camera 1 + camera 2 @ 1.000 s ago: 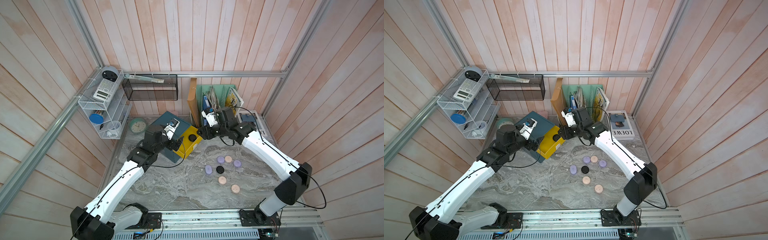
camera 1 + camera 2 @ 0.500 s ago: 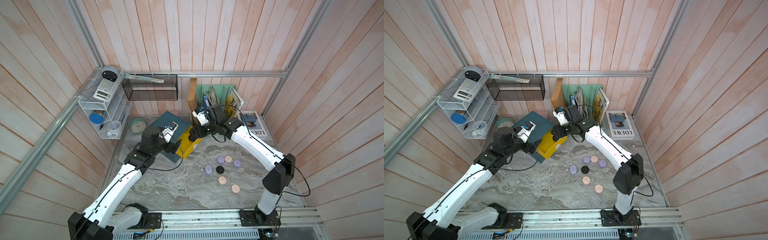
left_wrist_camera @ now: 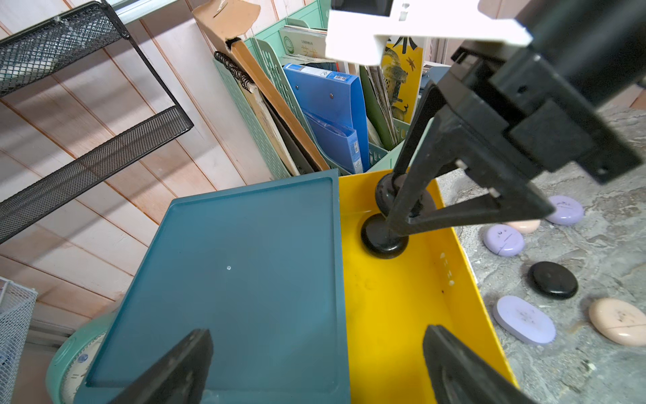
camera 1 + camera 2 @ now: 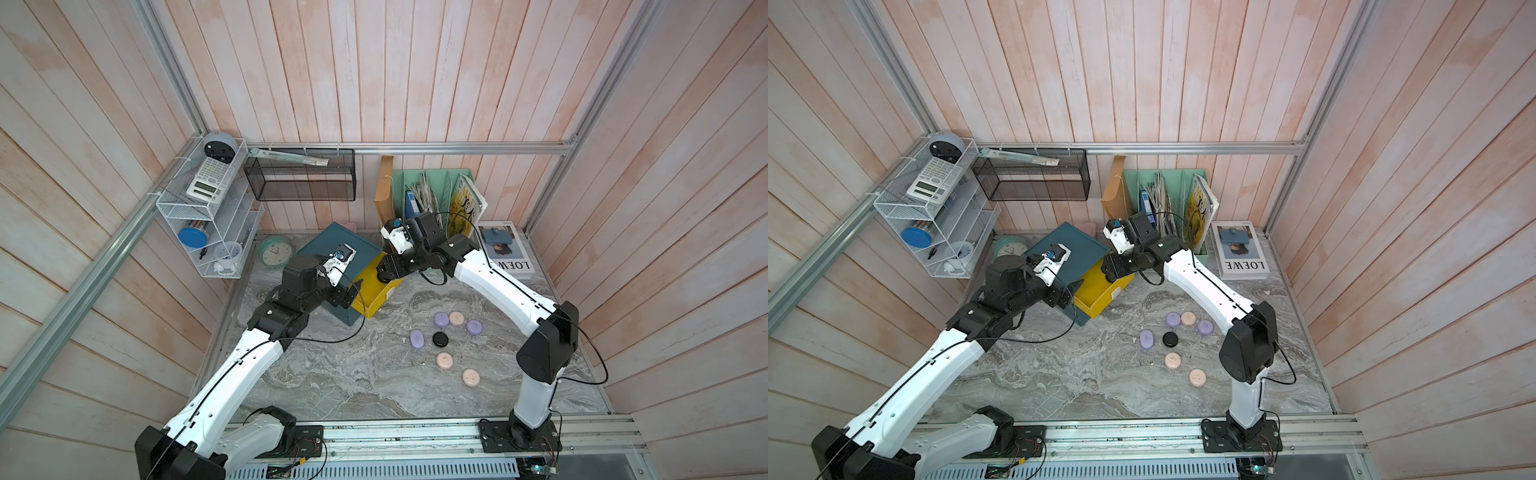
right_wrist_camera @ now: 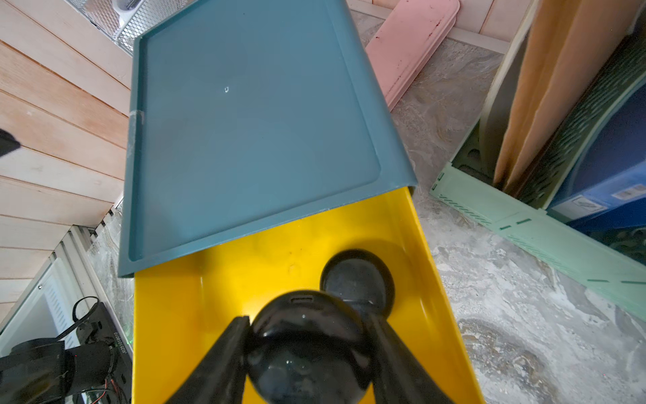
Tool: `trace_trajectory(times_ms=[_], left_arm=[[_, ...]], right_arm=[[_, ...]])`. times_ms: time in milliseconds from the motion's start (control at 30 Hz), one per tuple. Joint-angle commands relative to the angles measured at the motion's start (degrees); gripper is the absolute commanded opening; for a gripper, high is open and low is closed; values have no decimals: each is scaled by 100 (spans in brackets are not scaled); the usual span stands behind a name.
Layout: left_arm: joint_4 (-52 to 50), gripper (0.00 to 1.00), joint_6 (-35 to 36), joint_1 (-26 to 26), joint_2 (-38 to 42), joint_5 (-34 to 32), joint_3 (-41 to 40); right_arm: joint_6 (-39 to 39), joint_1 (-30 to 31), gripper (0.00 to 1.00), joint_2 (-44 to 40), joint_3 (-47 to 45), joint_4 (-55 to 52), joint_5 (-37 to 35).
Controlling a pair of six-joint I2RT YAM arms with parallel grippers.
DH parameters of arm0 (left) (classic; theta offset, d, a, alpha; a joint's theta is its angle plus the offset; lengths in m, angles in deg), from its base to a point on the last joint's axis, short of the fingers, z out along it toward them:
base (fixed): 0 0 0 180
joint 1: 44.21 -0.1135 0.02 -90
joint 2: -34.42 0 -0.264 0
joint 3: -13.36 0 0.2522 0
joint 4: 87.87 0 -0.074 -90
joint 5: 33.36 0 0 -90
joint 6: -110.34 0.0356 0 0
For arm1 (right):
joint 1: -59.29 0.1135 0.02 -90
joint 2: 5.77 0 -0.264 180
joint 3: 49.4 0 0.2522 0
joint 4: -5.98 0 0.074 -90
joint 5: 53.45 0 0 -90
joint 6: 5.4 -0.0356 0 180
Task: Put the bluetooth earphones in the drawer according to color
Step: Place the bluetooth earphone in the drawer.
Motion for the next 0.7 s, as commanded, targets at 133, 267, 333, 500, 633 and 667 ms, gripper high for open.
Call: trace_trajectory(times_ms=[133, 267, 333, 500, 633, 667], left_arm=[[-47, 100, -53, 51, 60, 33, 119], [6, 100, -29, 84, 83, -11, 66], [-32, 100, -4, 108, 89, -78, 87], [49, 100, 33, 137, 136, -68, 2], [21, 100, -11, 153, 125, 102, 36], [23, 100, -11, 176, 141, 115, 32]], right_arm=[[134, 55, 61, 145, 236, -205, -61], [143, 55, 69, 198, 266, -240, -73], [134, 56, 72, 199, 266, -274, -106], [125, 55, 77, 68, 137, -200, -307], [169, 56, 78, -87, 132, -182, -531], [161, 58, 78, -148, 73, -134, -582]])
